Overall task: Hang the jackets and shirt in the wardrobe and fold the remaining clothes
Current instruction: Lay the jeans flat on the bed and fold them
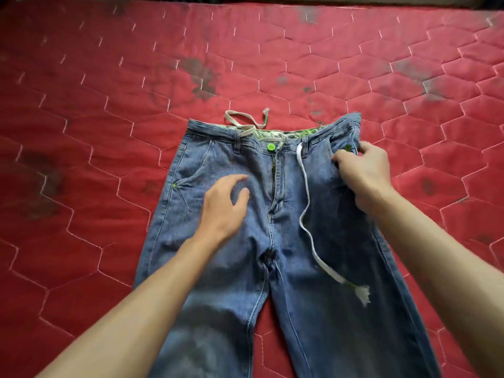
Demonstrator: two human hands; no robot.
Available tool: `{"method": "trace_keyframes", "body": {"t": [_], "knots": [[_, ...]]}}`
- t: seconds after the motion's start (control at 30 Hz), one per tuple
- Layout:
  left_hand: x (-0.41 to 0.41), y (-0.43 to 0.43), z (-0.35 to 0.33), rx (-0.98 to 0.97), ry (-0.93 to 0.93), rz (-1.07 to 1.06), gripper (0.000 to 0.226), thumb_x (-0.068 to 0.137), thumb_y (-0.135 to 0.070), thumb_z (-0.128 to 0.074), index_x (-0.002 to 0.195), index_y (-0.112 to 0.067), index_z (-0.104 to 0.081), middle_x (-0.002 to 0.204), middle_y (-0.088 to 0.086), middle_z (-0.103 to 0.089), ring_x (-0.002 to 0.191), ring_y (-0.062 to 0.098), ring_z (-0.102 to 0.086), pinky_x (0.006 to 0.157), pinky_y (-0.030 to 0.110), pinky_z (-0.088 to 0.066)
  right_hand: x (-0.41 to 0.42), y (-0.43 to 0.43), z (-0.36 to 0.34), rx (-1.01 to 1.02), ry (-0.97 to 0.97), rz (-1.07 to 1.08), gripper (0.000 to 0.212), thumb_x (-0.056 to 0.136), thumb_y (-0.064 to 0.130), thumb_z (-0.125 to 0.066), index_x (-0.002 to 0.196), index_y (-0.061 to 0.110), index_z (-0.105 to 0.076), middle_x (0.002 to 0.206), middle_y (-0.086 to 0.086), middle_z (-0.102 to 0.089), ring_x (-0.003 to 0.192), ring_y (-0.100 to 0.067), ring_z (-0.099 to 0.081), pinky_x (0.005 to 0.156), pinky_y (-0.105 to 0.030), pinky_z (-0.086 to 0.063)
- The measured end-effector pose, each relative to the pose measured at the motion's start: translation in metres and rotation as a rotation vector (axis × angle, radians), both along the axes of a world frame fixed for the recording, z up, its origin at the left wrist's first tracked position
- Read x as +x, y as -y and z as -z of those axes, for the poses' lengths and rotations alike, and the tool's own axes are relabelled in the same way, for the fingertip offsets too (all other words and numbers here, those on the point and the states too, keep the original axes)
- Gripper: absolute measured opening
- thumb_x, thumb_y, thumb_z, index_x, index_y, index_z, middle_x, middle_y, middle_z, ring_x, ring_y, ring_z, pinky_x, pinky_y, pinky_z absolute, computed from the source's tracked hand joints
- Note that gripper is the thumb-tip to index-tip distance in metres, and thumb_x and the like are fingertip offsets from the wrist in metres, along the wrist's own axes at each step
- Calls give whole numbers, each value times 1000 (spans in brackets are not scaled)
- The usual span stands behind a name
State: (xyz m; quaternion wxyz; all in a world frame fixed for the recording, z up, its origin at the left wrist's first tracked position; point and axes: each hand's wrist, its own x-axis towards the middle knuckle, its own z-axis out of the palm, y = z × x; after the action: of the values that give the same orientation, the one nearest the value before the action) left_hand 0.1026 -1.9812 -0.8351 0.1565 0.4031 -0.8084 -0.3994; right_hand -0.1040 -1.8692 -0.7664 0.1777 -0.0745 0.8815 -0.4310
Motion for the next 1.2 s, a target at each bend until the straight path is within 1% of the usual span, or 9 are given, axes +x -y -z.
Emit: {"method": "trace_keyframes", "body": {"t": [0.07, 0.23, 0.37, 0.47, 0.67, 0.77, 0.87, 1.0, 1.2], "knots": [[0, -3, -18, 365, -222, -174, 19, 100, -26, -56, 107, -17, -70, 105, 6, -74, 94, 18, -70, 85, 29, -53, 29, 25, -20, -47, -35, -76, 13, 75, 21, -58, 87, 19, -64, 80, 1, -65, 78, -21, -58, 73, -38, -49], [10, 15, -68, 1081, -522, -309, 59, 97, -64, -31, 106, -18, -67, 86, 4, -72, 74, 16, -69, 62, 26, -56, 126, 100, -38, -82, 13, -443, 29, 87, 21, -62, 113, 9, -61, 106, -11, -70, 100, -28, -64, 83, -35, -49], [42, 44, -68, 1058, -660, -473, 59, 97, -59, -38, 109, -10, -68, 93, 6, -77, 80, 13, -74, 64, 22, -56, 165, 112, -28, -148, 383, -799, 53, 91, 6, -58, 143, 6, -48, 138, -10, -59, 123, -15, -57, 106, -29, -43], [77, 51, -42, 929, -304, -475, 29, 95, -31, -63, 119, -14, -62, 112, 12, -72, 81, 15, -71, 62, 25, -56, 167, 62, -10, -214, 240, -718, 53, 85, -4, -47, 134, 10, -59, 135, -2, -62, 124, -6, -56, 111, -24, -40], [116, 6, -16, 894, -60, -440, 32, 90, -19, -71, 117, -4, -62, 109, 14, -74, 79, 21, -70, 60, 28, -61, 179, -120, 53, 72, 170, -217, 33, 88, 19, -72, 117, 31, -61, 114, 3, -63, 100, -2, -62, 93, -23, -51], [130, -31, -18, 1049, -62, -393, 18, 92, -23, -68, 103, -10, -67, 101, 12, -76, 80, 20, -72, 63, 27, -61, 201, -189, 57, 123, 277, -281, 32, 80, 19, -81, 101, 37, -67, 98, 2, -68, 88, -11, -65, 77, -13, -49], [145, -67, -20, 1125, -33, -321, 16, 89, -21, -71, 98, -8, -67, 95, 10, -76, 76, 16, -73, 70, 26, -60, 210, -231, 45, 168, 463, -466, 26, 76, 26, -85, 98, 32, -74, 82, 2, -71, 75, -19, -67, 74, -28, -53], [161, -112, -25, 1145, -41, -254, 27, 89, -19, -70, 114, -11, -68, 110, 3, -76, 101, 15, -71, 78, 31, -57, 221, -264, 37, 384, 563, -667, 43, 70, 58, -74, 101, 27, -70, 76, 1, -71, 69, -9, -62, 73, -36, -53], [198, -189, -36, 1294, -33, -209, 31, 84, -23, -73, 114, -14, -66, 110, 1, -75, 97, 12, -71, 81, 28, -52, 267, -262, 5, 182, 745, -552, 20, 78, 26, -78, 74, 9, -70, 66, 8, -63, 64, -6, -54, 62, -27, -45]]}}
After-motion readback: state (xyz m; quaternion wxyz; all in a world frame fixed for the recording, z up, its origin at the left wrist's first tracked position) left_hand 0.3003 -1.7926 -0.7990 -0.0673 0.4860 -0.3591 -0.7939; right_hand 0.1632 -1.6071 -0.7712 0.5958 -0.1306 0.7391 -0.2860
